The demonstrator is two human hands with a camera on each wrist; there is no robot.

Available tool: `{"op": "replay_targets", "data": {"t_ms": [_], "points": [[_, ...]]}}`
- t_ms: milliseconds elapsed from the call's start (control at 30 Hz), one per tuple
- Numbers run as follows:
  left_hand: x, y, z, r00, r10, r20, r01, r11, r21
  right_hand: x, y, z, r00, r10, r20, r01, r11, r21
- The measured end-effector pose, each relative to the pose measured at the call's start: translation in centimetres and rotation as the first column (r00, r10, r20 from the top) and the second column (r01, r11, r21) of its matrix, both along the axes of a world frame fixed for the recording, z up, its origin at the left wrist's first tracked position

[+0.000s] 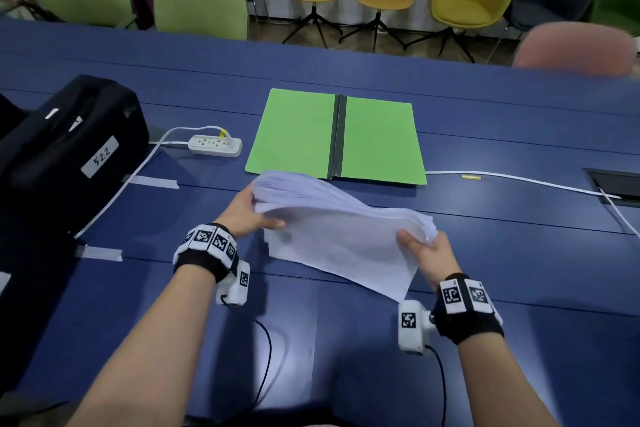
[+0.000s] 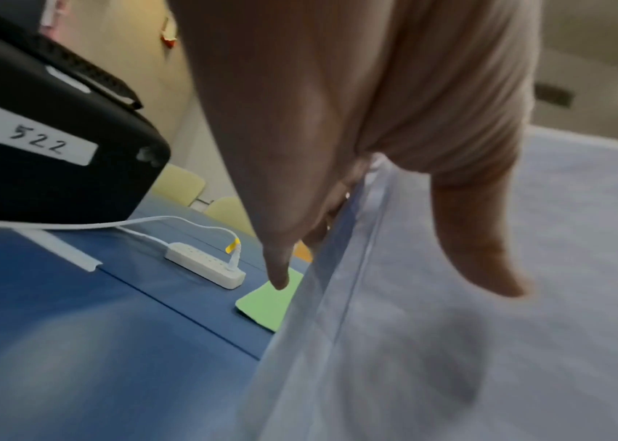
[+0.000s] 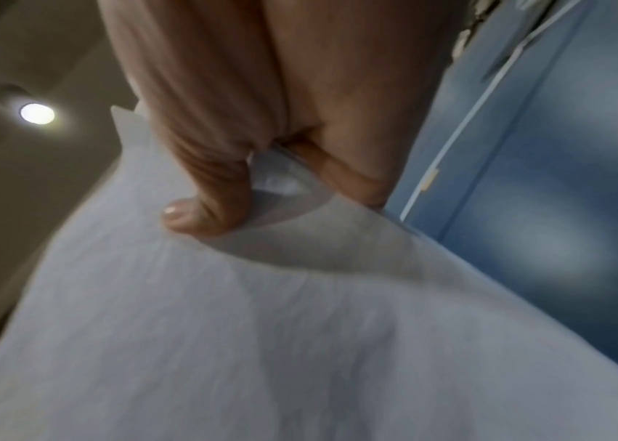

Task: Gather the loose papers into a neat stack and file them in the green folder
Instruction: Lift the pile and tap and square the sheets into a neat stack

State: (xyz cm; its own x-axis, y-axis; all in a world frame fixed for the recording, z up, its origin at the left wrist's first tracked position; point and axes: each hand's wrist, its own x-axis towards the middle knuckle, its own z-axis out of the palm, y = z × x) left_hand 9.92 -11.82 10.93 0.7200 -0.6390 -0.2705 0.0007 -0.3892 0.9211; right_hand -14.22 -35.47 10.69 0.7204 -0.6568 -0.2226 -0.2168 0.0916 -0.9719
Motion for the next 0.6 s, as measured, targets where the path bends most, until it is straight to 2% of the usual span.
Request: {"op": "replay_targets", "data": {"t_ms": [67,133,233,300,367,500,600], "points": [[0.5,0.6,0.7,0.994,0.086,-0.061,-0.091,0.992,-0.09,0.2,-0.5,1.9,0.995,0.066,0.075,-0.065,0.998,-0.014],[0.6,1.0,1.9,0.991,0.096,-0.095,-0.111,0.981,-0.161,0.2,-1.0,3.6,0.979,0.074,0.189,-0.075,0.997,0.001],[0.0,0.7,3.5,0.993,0.119,-0.009,-0.118,0.962,-0.244,0.7,-1.1,4.5,0.965,0.021,0.26,-0.015,1.0,-0.025],[-0.5,0.0,3.1,0.97,0.237,0.052,-0.212,0.933,-0.29,1.2,-0.6,3.7,0.964,-0.03,0.266,0.044,0.998,-0.048],[-1.1,-0.3,1.7,0.949,0.313,0.033,-0.292,0.915,-0.278,1.5,0.2,2.0,0.965,-0.102,0.241,0.112,0.993,-0.025],[-2.9,0.6,-2.1,0.95,0.305,-0.064,-0.312,0.935,-0.169,1.1,1.8,-1.2,0.99,-0.112,0.086,0.113,0.994,-0.003],[-3.0,1.6,-2.3,0.96,0.249,-0.126,-0.269,0.946,-0.183,0.9,2.2,-1.5,0.981,-0.168,0.092,0.164,0.985,0.047]]}}
